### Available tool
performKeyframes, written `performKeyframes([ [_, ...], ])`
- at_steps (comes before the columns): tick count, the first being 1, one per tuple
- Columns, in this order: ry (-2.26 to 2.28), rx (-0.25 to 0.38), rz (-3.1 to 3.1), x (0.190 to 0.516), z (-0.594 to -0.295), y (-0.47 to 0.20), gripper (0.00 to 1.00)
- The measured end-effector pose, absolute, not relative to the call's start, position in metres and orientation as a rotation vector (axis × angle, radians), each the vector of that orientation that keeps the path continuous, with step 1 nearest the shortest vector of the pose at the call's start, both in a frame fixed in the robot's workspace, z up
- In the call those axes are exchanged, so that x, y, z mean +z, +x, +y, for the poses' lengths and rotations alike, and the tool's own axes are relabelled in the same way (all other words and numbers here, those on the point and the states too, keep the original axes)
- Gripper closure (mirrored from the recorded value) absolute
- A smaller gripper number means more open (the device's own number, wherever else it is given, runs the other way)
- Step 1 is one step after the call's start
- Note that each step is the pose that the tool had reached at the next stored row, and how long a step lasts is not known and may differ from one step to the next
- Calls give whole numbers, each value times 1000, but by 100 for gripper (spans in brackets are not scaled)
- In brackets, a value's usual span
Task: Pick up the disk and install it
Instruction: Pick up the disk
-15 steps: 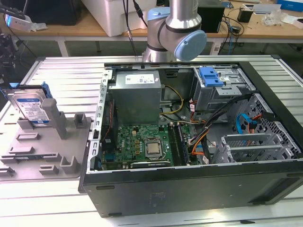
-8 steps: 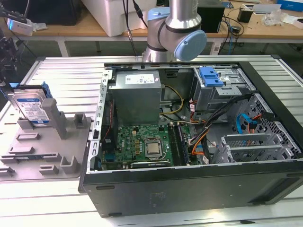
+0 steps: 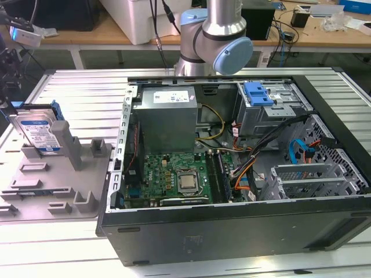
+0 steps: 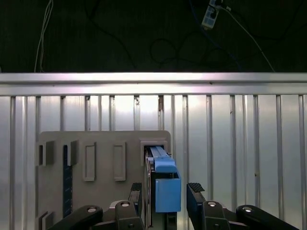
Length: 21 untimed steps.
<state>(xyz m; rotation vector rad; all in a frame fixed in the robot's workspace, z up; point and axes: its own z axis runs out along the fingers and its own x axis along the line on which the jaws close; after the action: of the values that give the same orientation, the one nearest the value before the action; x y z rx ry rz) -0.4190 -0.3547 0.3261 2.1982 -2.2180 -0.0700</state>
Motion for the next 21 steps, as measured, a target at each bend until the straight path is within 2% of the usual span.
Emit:
performKeyframes([
  [21, 2204, -68, -2214, 308, -355, -422, 50],
])
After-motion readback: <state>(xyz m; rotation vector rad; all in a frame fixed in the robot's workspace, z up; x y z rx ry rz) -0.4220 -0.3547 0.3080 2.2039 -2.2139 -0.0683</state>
